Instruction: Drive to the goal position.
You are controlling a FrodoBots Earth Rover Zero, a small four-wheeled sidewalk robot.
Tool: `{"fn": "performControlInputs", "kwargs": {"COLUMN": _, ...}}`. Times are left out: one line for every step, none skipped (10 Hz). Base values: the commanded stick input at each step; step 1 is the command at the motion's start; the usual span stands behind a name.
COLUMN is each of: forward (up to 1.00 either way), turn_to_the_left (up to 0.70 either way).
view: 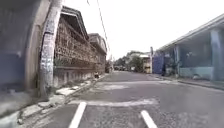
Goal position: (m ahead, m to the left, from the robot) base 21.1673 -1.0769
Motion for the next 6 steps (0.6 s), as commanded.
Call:
{"fn": "performControlInputs", "kwargs": {"forward": 0.85, "turn_to_the_left": 0.00}}
{"fn": "performControlInputs", "kwargs": {"forward": 0.85, "turn_to_the_left": -0.14}}
{"fn": "performControlInputs", "kwargs": {"forward": 0.85, "turn_to_the_left": -0.34}}
{"fn": "performControlInputs", "kwargs": {"forward": 0.85, "turn_to_the_left": -0.20}}
{"fn": "performControlInputs", "kwargs": {"forward": 0.85, "turn_to_the_left": -0.05}}
{"fn": "performControlInputs", "kwargs": {"forward": 0.85, "turn_to_the_left": 0.00}}
